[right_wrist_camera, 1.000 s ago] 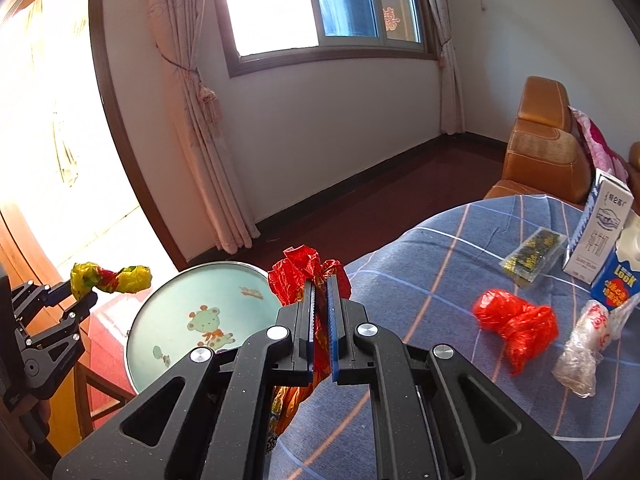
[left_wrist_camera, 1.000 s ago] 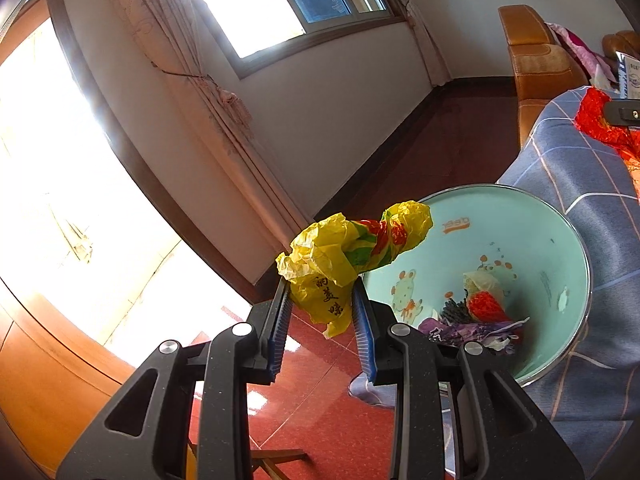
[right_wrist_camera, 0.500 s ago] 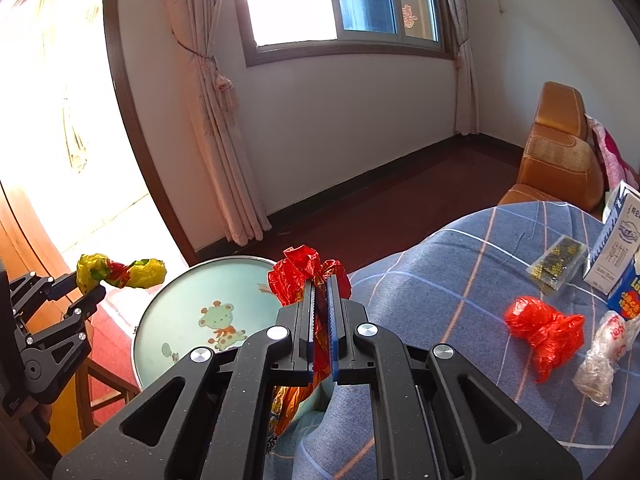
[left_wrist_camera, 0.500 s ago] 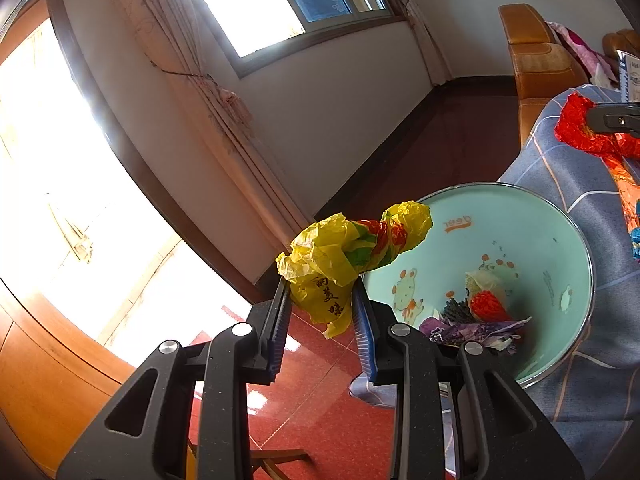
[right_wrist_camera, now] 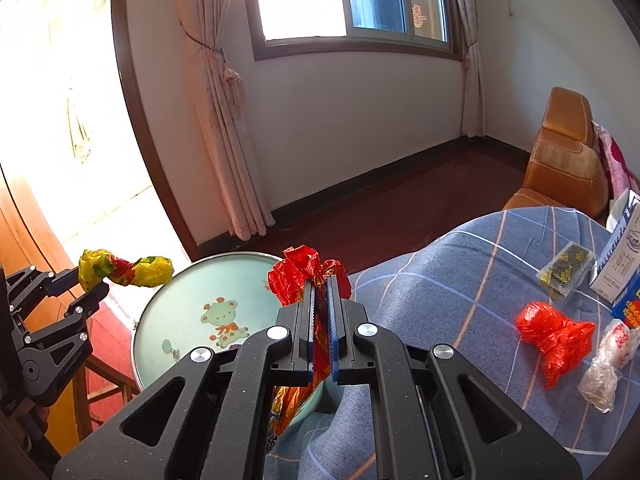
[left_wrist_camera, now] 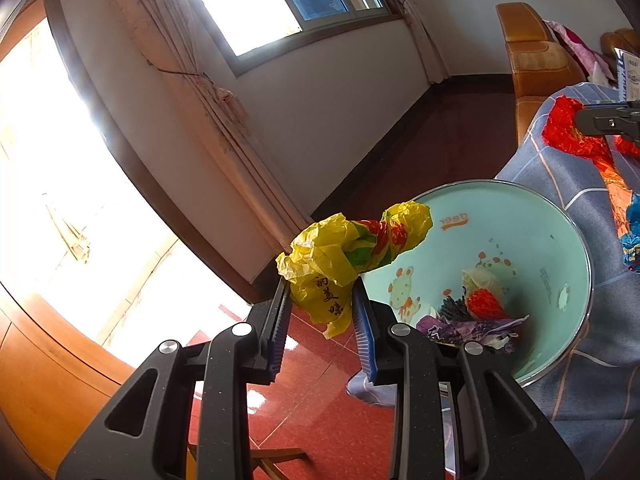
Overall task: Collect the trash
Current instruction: 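Carry the yellow and red wrappers over the green basin with both tools, then open both tools to drop the wrappers into the basin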
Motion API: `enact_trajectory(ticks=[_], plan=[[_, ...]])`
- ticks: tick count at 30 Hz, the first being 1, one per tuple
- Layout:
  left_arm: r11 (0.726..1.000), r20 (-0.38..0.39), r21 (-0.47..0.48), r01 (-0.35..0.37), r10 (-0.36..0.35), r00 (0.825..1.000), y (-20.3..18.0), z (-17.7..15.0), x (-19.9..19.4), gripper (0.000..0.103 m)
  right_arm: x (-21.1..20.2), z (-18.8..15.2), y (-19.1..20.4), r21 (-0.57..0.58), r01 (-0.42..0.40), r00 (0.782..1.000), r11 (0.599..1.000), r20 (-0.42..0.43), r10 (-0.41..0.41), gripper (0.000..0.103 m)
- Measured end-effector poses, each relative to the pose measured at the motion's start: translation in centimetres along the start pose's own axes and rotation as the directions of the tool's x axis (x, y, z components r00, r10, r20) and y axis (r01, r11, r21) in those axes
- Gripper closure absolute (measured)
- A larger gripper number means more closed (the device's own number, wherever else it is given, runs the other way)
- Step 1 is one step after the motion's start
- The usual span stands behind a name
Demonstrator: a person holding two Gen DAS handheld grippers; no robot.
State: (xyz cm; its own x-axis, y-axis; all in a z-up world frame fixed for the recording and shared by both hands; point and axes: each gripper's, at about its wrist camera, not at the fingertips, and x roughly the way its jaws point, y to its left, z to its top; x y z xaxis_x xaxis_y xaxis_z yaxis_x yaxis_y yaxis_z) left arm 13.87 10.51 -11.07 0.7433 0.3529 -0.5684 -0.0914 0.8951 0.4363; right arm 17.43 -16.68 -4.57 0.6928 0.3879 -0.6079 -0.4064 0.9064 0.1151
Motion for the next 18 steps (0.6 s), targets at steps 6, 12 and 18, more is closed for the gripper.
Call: enact_trajectory(ticks=[6, 12, 18], plan=[[1.0, 0.001, -0.006, 0.014, -0.014, 1.0, 0.2, 0.0, -0.1, 0.073, 0.3, 0.0, 0.3, -0.007, -0.008, 1.0, 1.0, -0.004, 0.008, 0.097], [0.998, 0.016, -0.009, 0.06, -0.06, 0.998, -0.3, 0.0, -0.7, 0.067, 0.8, 0.1, 0.8, -0.006, -0.028, 1.0, 1.0, -0.014, 0.027, 0.096], [0.996, 0.037, 0.001, 0.085, -0.085, 0.996, -1.3, 0.0, -1.3, 0.047, 1.6, -0.1, 0.9, 0.009, -0.043, 0.999, 0.999, -0.029, 0.043, 0.078]])
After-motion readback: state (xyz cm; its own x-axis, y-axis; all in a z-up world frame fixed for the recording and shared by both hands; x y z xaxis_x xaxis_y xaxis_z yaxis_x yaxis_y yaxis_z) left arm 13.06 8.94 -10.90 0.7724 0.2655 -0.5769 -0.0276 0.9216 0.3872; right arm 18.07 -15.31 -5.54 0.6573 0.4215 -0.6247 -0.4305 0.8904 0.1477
